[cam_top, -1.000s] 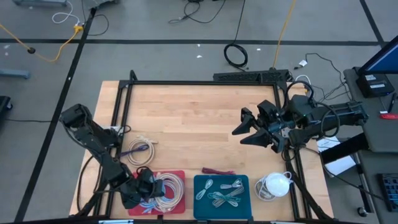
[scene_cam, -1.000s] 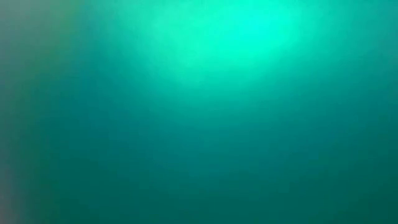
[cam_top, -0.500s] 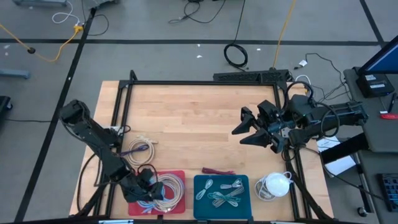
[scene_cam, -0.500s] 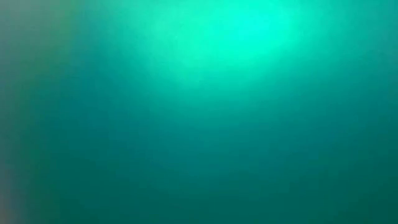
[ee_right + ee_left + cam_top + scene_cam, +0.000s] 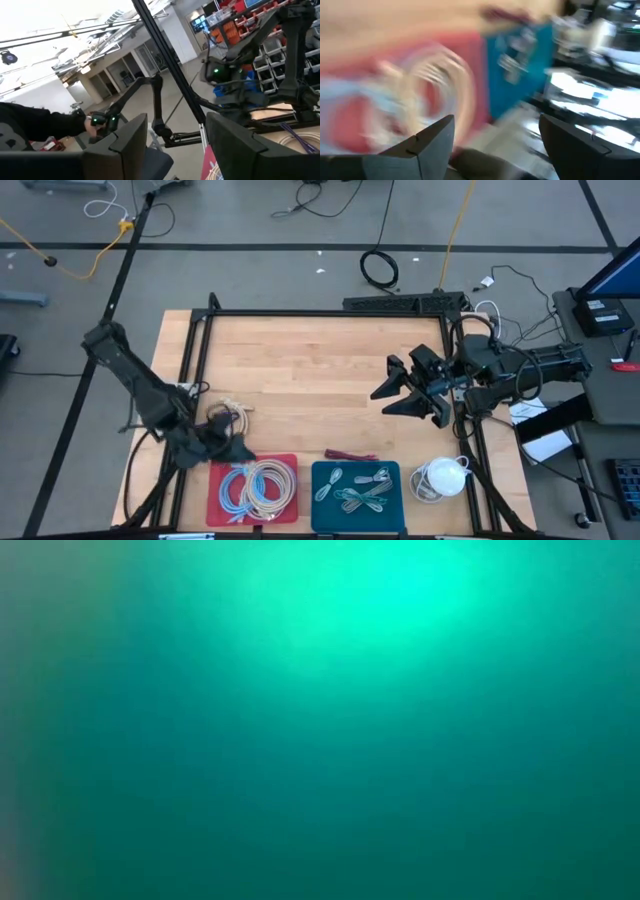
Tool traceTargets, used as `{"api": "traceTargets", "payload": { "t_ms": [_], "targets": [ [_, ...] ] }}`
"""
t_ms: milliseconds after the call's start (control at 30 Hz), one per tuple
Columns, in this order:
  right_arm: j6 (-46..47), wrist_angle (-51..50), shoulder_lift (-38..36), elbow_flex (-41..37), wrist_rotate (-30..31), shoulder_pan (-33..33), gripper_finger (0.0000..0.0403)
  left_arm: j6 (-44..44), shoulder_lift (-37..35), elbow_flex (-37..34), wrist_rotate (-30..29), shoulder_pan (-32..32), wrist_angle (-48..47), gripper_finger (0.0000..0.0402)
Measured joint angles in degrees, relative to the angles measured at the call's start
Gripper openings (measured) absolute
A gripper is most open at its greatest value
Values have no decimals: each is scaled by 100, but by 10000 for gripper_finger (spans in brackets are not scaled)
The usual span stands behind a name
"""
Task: Pick & Place USB Port
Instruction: Put the blue USB cable into the blue bin
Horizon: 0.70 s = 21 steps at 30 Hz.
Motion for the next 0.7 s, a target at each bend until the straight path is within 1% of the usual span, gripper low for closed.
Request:
{"api": "traceTargets", "payload": {
  "t_ms": [167, 267, 367, 467, 567, 700],
  "targets": [
    [84, -2, 0, 0, 142, 0, 199, -36, -495, 362, 665, 346, -3213, 261],
    [93, -20, 0, 0, 153, -2, 199, 176, -686, 359, 980, 535, -4406, 247],
    [111, -112, 21, 0, 227, -2, 199, 703, -825, 280, 1185, 767, -5073, 240],
    [148, -203, 41, -2, 435, 0, 199, 1403, -861, 251, 1305, 958, -5427, 239],
    [158, -220, 59, -2, 457, -2, 199, 2063, -851, 249, 1458, 1095, -5766, 239],
    [297, -220, 102, -2, 452, 0, 199, 2425, -854, 249, 1577, 1173, -6283, 239]
  ]
}}
